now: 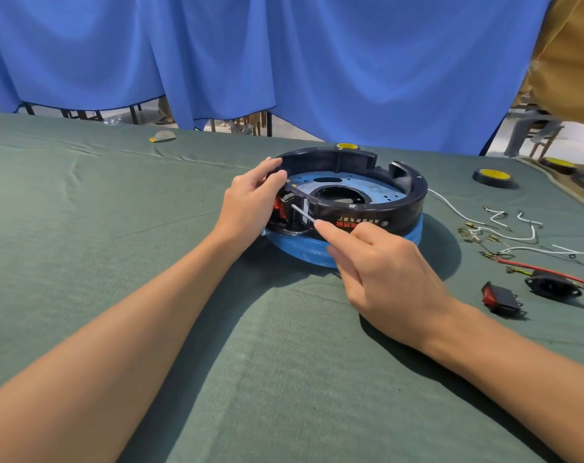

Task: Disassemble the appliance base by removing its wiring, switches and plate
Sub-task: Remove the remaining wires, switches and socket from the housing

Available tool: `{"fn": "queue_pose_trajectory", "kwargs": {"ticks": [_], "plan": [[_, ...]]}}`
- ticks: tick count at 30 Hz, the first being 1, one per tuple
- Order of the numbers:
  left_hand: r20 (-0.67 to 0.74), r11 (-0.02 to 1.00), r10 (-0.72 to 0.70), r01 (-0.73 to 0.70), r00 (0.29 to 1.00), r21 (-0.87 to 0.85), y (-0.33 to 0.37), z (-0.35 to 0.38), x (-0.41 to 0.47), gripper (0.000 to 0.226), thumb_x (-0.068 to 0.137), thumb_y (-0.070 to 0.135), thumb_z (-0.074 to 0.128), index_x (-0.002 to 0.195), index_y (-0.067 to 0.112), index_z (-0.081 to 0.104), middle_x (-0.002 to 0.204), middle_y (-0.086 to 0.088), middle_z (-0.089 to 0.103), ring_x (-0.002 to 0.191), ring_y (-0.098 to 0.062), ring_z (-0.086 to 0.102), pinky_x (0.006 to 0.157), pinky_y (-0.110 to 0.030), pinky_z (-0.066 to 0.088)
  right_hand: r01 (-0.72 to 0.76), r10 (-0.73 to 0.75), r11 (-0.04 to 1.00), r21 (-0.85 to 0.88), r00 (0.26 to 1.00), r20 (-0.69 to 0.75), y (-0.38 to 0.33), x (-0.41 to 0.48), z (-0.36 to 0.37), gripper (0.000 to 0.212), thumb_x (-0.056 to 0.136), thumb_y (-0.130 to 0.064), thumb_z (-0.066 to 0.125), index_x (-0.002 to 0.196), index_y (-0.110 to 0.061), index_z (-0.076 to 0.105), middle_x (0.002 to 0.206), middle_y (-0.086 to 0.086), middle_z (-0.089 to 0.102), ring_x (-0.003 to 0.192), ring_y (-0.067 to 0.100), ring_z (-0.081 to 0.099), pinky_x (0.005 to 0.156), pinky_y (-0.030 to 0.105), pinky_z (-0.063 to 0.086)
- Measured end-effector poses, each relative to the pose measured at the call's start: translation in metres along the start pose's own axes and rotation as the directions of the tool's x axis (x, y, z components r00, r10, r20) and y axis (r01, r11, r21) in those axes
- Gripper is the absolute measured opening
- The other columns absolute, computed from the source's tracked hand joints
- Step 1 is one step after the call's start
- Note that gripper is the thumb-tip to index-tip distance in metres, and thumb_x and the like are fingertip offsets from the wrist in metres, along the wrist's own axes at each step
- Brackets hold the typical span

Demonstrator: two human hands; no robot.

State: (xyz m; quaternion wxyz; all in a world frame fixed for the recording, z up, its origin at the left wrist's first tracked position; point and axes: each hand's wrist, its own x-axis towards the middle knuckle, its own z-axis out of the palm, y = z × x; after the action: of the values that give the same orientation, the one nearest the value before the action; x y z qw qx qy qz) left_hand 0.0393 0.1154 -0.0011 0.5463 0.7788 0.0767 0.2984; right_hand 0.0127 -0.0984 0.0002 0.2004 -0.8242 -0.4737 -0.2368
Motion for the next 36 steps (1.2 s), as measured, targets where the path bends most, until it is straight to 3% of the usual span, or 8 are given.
{"fn": "queue_pose_trajectory", "kwargs": {"ticks": [8, 12, 14, 17, 20, 25, 31, 36], "plan": [[-0.019, 1.000, 0.007, -0.007, 1.000, -0.004, -0.001, 0.000, 0.002, 0.051, 0.078, 0.042, 0.053, 0.125, 0.026, 0.065, 0.139, 0.010, 0.054, 0.121, -0.003, 0.050, 0.107, -0.025, 0.037, -0.037, 0.051, 0.995, -0.092, 0.986, 0.158, -0.009, 0.003, -0.006, 0.045, 0.093, -0.013, 0.050, 0.137, -0.015, 0.051, 0.080, 0.009, 0.051, 0.069, 0.035, 0.056, 0.063, 0.044, 0.051], [-0.025, 1.000, 0.006, -0.006, 1.000, -0.019, -0.001, 0.002, 0.000, 0.053, 0.076, 0.043, 0.052, 0.125, 0.026, 0.065, 0.139, 0.011, 0.054, 0.118, -0.001, 0.050, 0.098, -0.017, 0.037, -0.018, 0.023, 0.999, -0.031, 0.983, 0.182, -0.007, 0.013, -0.016, 0.024, 0.092, -0.012, 0.050, 0.110, -0.008, 0.065, 0.076, 0.009, 0.062, 0.073, 0.026, 0.057, 0.068, 0.041, 0.048], [-0.029, 1.000, 0.000, 0.000, 1.000, -0.028, -0.001, 0.002, 0.000, 0.053, 0.075, 0.043, 0.053, 0.124, 0.025, 0.065, 0.139, 0.010, 0.054, 0.120, -0.002, 0.049, 0.103, -0.021, 0.037, -0.056, 0.042, 0.995, 0.081, 0.985, 0.167, -0.003, 0.020, -0.018, 0.022, 0.092, -0.011, 0.054, 0.106, -0.008, 0.071, 0.082, 0.006, 0.071, 0.070, 0.008, 0.058, 0.068, 0.026, 0.045], [-0.031, 0.999, -0.009, 0.007, 0.999, -0.040, 0.001, 0.003, 0.001, 0.053, 0.075, 0.042, 0.054, 0.123, 0.025, 0.066, 0.139, 0.009, 0.054, 0.126, -0.005, 0.048, 0.111, -0.030, 0.036, -0.209, 0.155, 0.948, 0.239, 0.961, 0.228, 0.003, 0.030, -0.022, 0.026, 0.094, -0.017, 0.056, 0.115, -0.021, 0.072, 0.073, -0.023, 0.070, 0.066, -0.007, 0.051, 0.063, 0.002, 0.034], [-0.036, 0.999, -0.011, 0.010, 0.999, -0.042, 0.000, 0.002, 0.000, 0.051, 0.074, 0.042, 0.054, 0.121, 0.027, 0.067, 0.139, 0.010, 0.054, 0.126, -0.005, 0.049, 0.111, -0.033, 0.037, -0.310, 0.230, 0.902, 0.301, 0.934, 0.274, 0.009, 0.029, -0.019, 0.026, 0.094, -0.024, 0.058, 0.117, -0.027, 0.070, 0.052, -0.043, 0.047, 0.062, -0.015, 0.050, 0.062, -0.002, 0.032], [-0.041, 0.999, -0.020, 0.018, 0.999, -0.049, -0.002, 0.002, 0.001, 0.049, 0.075, 0.041, 0.055, 0.120, 0.028, 0.068, 0.138, 0.010, 0.055, 0.123, -0.005, 0.051, 0.109, -0.032, 0.039, -0.427, 0.319, 0.782, 0.455, 0.900, 0.297, 0.011, 0.026, -0.015, 0.022, 0.093, -0.021, 0.060, 0.110, -0.027, 0.073, 0.049, -0.021, 0.058, 0.047, -0.005, 0.051, 0.052, 0.003, 0.034], [-0.045, 0.998, -0.018, 0.015, 0.999, -0.055, -0.003, 0.002, -0.001, 0.047, 0.075, 0.042, 0.056, 0.119, 0.029, 0.068, 0.138, 0.009, 0.055, 0.126, -0.005, 0.049, 0.112, -0.035, 0.035, -0.607, 0.297, 0.296, 0.738, 0.792, 0.533, 0.012, 0.025, -0.016, 0.022, 0.097, -0.012, 0.054, 0.112, -0.009, 0.070, 0.057, 0.006, 0.054, 0.039, 0.008, 0.024, 0.038, 0.018, 0.017], [-0.033, 0.998, -0.021, 0.019, 0.999, -0.057, 0.001, 0.002, 0.000, 0.051, 0.076, 0.043, 0.056, 0.123, 0.027, 0.066, 0.136, 0.007, 0.057, 0.125, -0.013, 0.053, 0.110, -0.039, 0.038, -0.564, 0.266, 0.309, 0.766, 0.825, 0.499, 0.013, 0.023, -0.008, 0.022, 0.098, -0.013, 0.053, 0.113, -0.010, 0.069, 0.058, 0.005, 0.054, 0.037, 0.007, 0.027, 0.038, 0.018, 0.018]]}}
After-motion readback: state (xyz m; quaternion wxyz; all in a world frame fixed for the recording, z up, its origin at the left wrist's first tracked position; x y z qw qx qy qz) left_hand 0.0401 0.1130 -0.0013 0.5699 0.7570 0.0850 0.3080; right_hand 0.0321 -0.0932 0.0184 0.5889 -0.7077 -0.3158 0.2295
